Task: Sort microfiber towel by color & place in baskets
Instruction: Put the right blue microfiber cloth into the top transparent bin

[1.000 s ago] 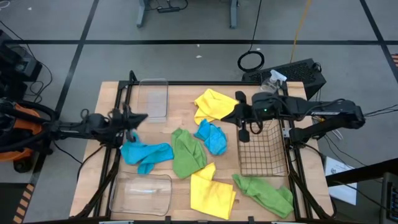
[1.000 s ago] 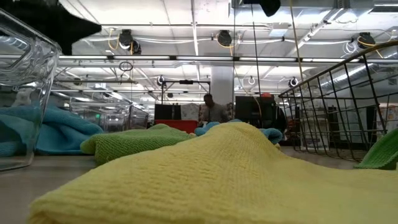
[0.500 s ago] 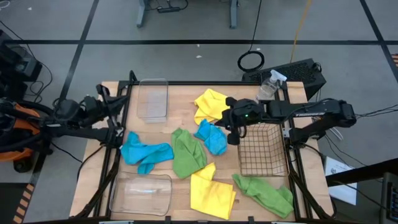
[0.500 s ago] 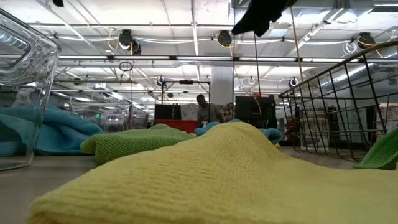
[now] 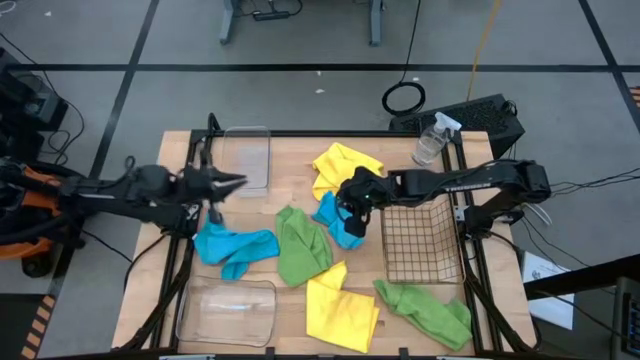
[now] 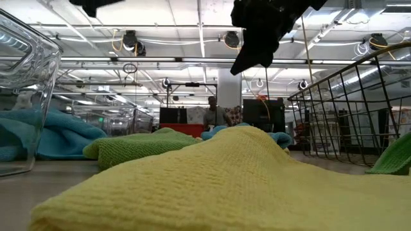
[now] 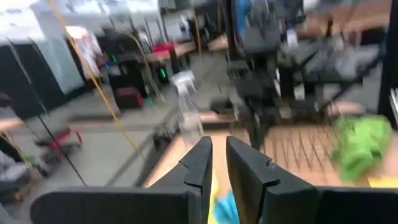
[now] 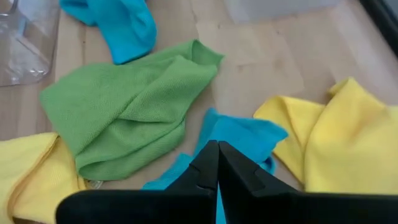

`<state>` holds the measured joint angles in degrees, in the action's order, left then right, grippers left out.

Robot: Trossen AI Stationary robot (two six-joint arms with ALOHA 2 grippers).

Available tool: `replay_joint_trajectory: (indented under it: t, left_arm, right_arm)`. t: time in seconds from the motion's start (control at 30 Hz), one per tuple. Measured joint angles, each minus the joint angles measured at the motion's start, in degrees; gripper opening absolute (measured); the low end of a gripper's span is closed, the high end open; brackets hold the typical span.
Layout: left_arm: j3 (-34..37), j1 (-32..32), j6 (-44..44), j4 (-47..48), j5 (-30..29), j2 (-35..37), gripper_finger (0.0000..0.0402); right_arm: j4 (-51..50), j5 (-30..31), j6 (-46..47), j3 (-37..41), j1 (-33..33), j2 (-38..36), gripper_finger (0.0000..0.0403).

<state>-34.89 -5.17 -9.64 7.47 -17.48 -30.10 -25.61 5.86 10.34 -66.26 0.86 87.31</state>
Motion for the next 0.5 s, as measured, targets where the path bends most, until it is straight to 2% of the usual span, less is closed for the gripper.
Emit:
replay_joint_trajectory:
  t: [0.27, 0.5]
  left_arm:
    - [0.00, 0.00, 4.80, 2.72, 7.35, -9.00, 0.0056]
    - [0.46, 0.00, 4.83, 1.42, 4.43, -11.85, 0.0056]
  right_arm:
    - [-2.78, -0.02, 6.85, -2.14, 0.61, 0.57, 0.0000]
    - [-7.14, -0.06, 7.23, -3.78, 1.50, 0.75, 0.0006]
